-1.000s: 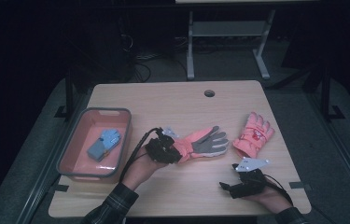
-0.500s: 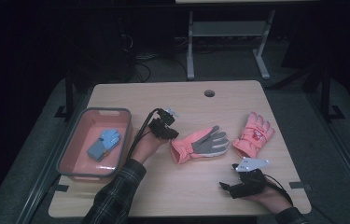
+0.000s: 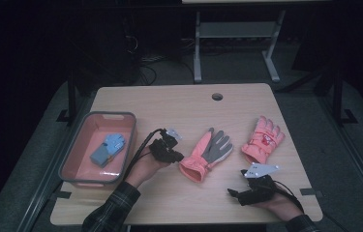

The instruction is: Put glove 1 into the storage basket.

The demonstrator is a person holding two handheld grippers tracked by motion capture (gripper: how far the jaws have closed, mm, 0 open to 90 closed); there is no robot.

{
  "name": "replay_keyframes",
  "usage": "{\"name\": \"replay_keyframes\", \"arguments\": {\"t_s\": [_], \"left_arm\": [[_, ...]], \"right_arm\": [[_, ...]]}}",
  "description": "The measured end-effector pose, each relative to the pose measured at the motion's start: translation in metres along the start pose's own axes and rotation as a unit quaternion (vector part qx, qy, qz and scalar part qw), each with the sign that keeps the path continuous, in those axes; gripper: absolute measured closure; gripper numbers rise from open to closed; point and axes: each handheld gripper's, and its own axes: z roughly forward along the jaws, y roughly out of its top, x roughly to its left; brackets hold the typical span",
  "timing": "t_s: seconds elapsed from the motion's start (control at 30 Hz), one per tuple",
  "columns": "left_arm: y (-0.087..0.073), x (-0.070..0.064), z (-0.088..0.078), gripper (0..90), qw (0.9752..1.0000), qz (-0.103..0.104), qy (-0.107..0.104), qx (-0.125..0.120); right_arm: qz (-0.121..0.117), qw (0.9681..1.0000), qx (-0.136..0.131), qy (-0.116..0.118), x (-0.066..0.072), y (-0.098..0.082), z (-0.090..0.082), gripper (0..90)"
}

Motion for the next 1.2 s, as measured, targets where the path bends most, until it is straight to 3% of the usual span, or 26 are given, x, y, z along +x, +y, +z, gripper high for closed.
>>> {"name": "replay_keyframes", "arguments": {"t_s": [0.23, 0.3, 0.6, 0.67, 0.83, 0.97, 1.1, 1.2], "left_arm": [[-0.011, -0.024, 0.0, 89.5, 0.9988, 0.023, -0.044, -0.002], [-0.013, -0.033, 0.004, 89.6, 0.9982, 0.02, -0.057, -0.004], [-0.011, -0.071, 0.023, 89.6, 0.9941, 0.061, -0.088, 0.014], [-0.009, -0.076, 0.026, 89.6, 0.9936, 0.072, -0.086, 0.013], [-0.007, -0.075, 0.025, 89.5, 0.9942, 0.073, -0.078, 0.006], [-0.014, -0.064, 0.015, 89.2, 0.9962, 0.071, -0.05, -0.003], [-0.024, -0.052, 0.009, 81.5, 0.9969, 0.077, -0.016, -0.007], [-0.035, -0.043, 0.004, 73.0, 0.9975, 0.069, -0.008, -0.014]], "right_arm": [[0.0, 1.0, 0.0, 0.0, 0.0, 0.0, 0.0, 13.7], [0.0, 1.0, 0.0, 0.0, 0.0, 0.0, 0.0, 13.7], [-0.001, 1.0, 0.0, 0.0, 0.0, 0.0, 0.0, 13.7], [0.0, 1.0, 0.001, 0.0, 0.0, 0.0, 0.0, 13.7], [0.0, 1.0, 0.001, 0.0, 0.0, 0.0, 0.0, 13.7], [0.0, 1.0, 0.0, 0.0, 0.0, 0.0, 0.0, 13.6], [0.003, 1.0, 0.001, -0.002, 0.0, 0.0, 0.0, 12.9], [0.003, 1.0, 0.002, -0.002, 0.0, 0.0, 0.0, 13.0]]}}
